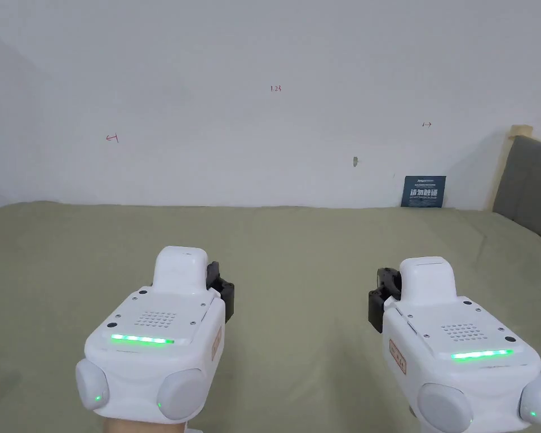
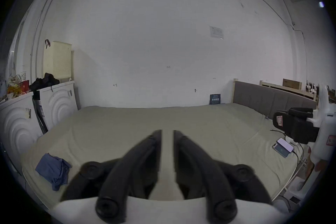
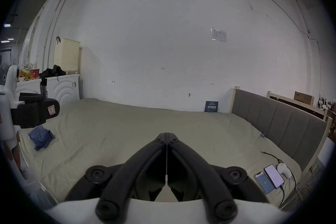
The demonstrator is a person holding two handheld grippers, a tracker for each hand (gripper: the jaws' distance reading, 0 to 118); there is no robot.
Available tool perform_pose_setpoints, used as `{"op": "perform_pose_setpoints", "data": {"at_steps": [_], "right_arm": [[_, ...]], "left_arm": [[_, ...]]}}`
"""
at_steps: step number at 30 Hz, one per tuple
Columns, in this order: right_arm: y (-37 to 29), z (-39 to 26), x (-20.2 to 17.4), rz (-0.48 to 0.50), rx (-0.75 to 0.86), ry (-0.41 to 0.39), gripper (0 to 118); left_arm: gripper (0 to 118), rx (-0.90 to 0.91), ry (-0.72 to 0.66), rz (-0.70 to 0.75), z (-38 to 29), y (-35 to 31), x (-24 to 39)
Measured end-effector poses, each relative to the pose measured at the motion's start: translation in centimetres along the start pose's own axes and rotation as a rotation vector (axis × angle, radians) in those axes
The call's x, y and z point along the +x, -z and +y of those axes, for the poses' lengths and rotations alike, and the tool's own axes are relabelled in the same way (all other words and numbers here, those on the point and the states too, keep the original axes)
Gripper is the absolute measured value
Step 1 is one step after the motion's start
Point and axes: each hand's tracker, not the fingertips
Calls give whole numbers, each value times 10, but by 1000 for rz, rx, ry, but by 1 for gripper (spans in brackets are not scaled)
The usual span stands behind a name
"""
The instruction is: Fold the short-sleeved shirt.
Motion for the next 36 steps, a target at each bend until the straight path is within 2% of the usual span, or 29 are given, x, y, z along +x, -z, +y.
{"op": "perform_pose_setpoints", "data": {"at_steps": [1,2,4,5,7,13,16,19,22,27,31,36], "right_arm": [[0,0,-1,-1,1,4,77],[-1,0,-1,-1,5,8,118],[2,0,-2,-10,-17,18,116],[-1,7,-4,-7,63,15,113],[-2,5,-5,6,21,4,118],[-6,5,-5,0,32,33,118],[-5,4,-4,-2,22,29,118],[-5,3,-4,-1,18,40,118],[-4,5,-2,36,-9,79,118],[-4,7,-2,20,-2,67,118],[-6,9,-3,20,6,51,118],[-7,10,-3,19,8,44,118]], "left_arm": [[59,-3,-10,11,0,0,-2],[104,-14,-23,29,-1,0,-4],[118,-30,-40,45,-3,3,-10],[118,-20,-39,33,-6,-1,-14],[118,-31,-37,48,-4,-1,-16],[118,-11,0,74,0,-4,-15],[118,-40,-49,8,5,-6,-18],[118,-124,-45,122,11,-4,-10],[118,-123,-18,123,15,-1,-5],[118,-157,-35,124,22,2,-5],[118,-158,65,205,22,1,2],[118,-138,32,145,22,-8,0]]}}
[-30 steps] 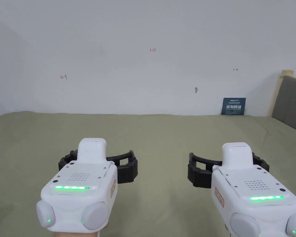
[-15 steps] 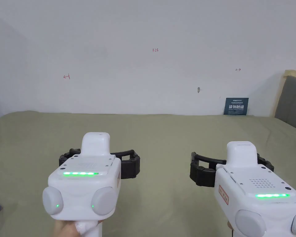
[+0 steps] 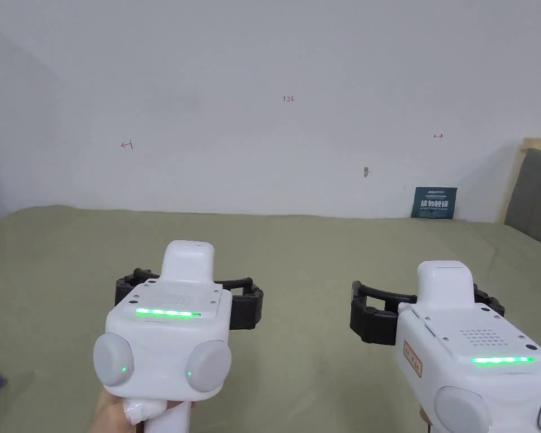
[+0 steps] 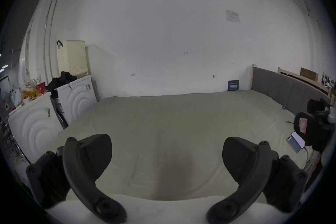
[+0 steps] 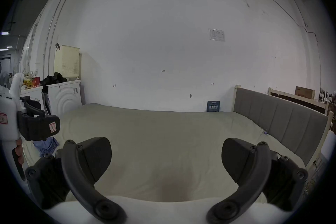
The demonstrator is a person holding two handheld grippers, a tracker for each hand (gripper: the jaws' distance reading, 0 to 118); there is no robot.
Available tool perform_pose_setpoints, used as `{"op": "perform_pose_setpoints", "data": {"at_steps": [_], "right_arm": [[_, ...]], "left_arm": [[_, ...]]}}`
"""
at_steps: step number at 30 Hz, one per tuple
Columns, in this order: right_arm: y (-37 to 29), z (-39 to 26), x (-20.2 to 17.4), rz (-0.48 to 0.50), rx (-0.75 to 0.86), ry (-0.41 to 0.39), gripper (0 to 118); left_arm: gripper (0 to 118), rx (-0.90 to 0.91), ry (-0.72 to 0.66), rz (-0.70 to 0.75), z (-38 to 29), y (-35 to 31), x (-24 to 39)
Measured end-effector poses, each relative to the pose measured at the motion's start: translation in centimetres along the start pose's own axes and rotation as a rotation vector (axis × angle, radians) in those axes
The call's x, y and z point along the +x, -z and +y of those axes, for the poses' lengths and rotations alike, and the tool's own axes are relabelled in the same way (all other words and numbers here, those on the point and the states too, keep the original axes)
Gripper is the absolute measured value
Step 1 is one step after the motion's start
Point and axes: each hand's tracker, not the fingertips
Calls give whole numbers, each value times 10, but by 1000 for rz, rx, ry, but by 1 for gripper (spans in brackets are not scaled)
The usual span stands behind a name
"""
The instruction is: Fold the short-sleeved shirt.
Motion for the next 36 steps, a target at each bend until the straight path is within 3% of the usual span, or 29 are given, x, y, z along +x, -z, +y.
{"op": "perform_pose_setpoints", "data": {"at_steps": [8,13,36], "right_arm": [[-2,0,2,13,-9,22,118],[-1,-2,0,12,-12,16,118],[-2,-2,-3,17,-12,17,118]], "left_arm": [[118,0,-137,-97,7,-5,-16],[118,33,-53,-59,4,-7,-11],[118,61,-13,-46,-4,-12,-5]]}}
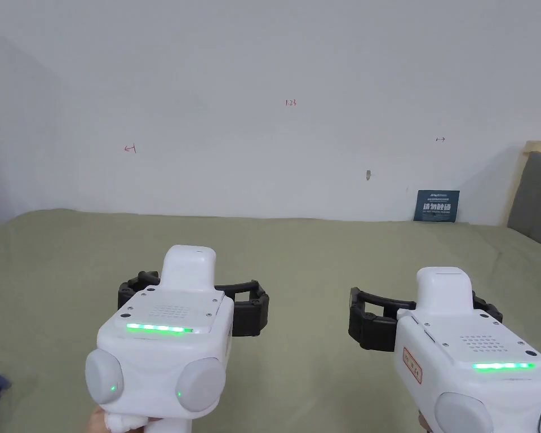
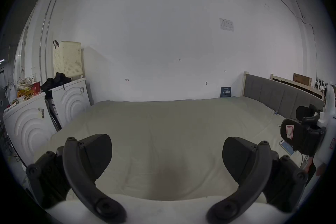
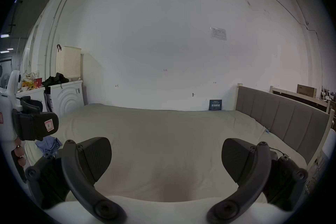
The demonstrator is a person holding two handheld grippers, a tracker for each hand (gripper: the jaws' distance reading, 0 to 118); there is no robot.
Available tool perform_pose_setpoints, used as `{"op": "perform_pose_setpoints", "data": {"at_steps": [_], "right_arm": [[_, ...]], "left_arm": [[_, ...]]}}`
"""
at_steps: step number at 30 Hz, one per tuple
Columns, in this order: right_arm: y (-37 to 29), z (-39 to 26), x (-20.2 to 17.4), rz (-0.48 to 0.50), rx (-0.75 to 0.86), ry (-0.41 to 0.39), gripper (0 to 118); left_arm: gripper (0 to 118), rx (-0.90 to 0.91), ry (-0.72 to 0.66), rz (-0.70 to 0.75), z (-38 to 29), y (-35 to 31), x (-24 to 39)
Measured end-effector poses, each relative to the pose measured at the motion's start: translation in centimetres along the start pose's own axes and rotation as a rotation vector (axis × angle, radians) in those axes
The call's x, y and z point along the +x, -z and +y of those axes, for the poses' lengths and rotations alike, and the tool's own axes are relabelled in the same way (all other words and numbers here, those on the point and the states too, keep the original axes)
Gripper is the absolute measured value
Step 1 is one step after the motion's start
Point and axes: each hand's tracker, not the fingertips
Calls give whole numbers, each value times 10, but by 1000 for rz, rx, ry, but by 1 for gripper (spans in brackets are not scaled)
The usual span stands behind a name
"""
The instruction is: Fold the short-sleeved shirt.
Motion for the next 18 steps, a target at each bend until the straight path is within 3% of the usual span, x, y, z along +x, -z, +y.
{"op": "perform_pose_setpoints", "data": {"at_steps": [18], "right_arm": [[0,0,-2,9,-3,0,118]], "left_arm": [[118,3,0,14,-1,4,2]]}}
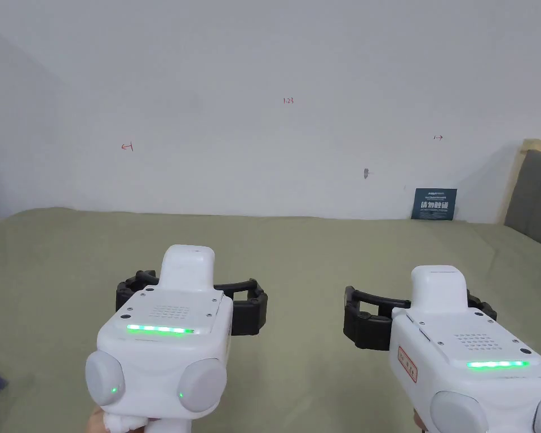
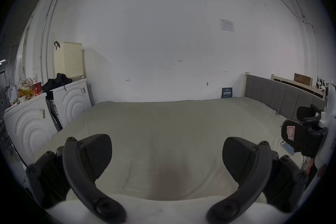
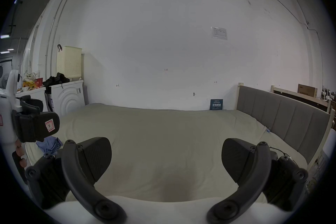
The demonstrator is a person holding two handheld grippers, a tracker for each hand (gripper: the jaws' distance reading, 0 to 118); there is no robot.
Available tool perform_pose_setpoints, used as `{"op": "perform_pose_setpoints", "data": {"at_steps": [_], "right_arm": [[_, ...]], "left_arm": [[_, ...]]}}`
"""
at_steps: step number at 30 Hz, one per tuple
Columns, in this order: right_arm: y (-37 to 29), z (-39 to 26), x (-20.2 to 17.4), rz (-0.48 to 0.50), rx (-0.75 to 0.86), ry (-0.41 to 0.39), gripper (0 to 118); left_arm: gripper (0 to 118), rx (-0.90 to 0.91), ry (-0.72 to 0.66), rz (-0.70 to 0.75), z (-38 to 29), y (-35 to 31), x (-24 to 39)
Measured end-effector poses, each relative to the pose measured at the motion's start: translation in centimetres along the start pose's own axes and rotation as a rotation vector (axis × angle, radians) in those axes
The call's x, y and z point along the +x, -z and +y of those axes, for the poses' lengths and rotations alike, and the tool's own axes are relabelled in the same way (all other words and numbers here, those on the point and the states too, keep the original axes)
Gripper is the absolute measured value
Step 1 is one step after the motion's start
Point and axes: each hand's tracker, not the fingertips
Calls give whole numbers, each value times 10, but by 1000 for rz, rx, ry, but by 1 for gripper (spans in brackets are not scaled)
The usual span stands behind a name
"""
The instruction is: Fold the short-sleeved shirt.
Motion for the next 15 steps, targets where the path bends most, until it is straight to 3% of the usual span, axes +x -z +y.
{"op": "perform_pose_setpoints", "data": {"at_steps": [15], "right_arm": [[-1,-2,-4,8,-7,-11,118]], "left_arm": [[118,-68,-16,19,6,3,-5]]}}
